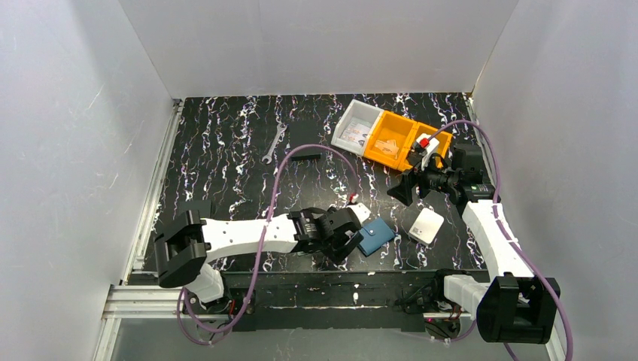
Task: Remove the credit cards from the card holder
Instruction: Place the card holder at the center of the board, then move the card holder to the center of the board.
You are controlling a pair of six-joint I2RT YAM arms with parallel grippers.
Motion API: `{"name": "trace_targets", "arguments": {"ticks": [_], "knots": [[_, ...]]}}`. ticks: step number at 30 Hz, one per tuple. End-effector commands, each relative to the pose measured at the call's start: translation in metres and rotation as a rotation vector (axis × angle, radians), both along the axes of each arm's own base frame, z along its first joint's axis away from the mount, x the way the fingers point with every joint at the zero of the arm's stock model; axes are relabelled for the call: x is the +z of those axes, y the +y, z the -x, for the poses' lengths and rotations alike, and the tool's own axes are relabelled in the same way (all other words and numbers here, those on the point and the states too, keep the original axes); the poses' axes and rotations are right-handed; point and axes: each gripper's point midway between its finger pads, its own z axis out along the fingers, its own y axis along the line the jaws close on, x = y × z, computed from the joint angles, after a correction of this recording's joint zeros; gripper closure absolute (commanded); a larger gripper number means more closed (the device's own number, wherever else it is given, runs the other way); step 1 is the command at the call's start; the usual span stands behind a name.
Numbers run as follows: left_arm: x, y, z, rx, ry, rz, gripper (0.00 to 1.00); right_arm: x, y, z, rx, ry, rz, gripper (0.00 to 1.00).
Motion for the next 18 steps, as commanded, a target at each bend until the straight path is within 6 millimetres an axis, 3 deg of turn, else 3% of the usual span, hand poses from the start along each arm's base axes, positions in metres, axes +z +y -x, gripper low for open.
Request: {"name": "trace_targets", "arguments": {"ticks": [1, 5, 11, 14, 18], "knots": [[-0.014, 0.025, -0.001, -0.302, -0.073, -0.226, 0.34, 0.013, 0.002, -0.006, 0.013, -0.037, -0.016, 0.02], [-0.024, 0.017, -0.017, -0.373, -0.154, -0.251, 0.33, 0.013, 0.003, -0.006, 0.016, -0.036, -0.017, 0.02], [-0.045, 0.007, -0.023, -0.412, -0.133, -0.245, 0.33, 0.012, 0.002, -0.006, 0.015, -0.033, -0.017, 0.02], [-0.059, 0.013, -0.026, -0.398, -0.111, -0.264, 0.34, 0.012, 0.003, -0.006, 0.016, -0.034, -0.017, 0.02], [-0.073, 0.037, -0.038, -0.322, -0.117, -0.302, 0.50, 0.012, 0.003, -0.006, 0.020, -0.031, -0.020, 0.02]]}}
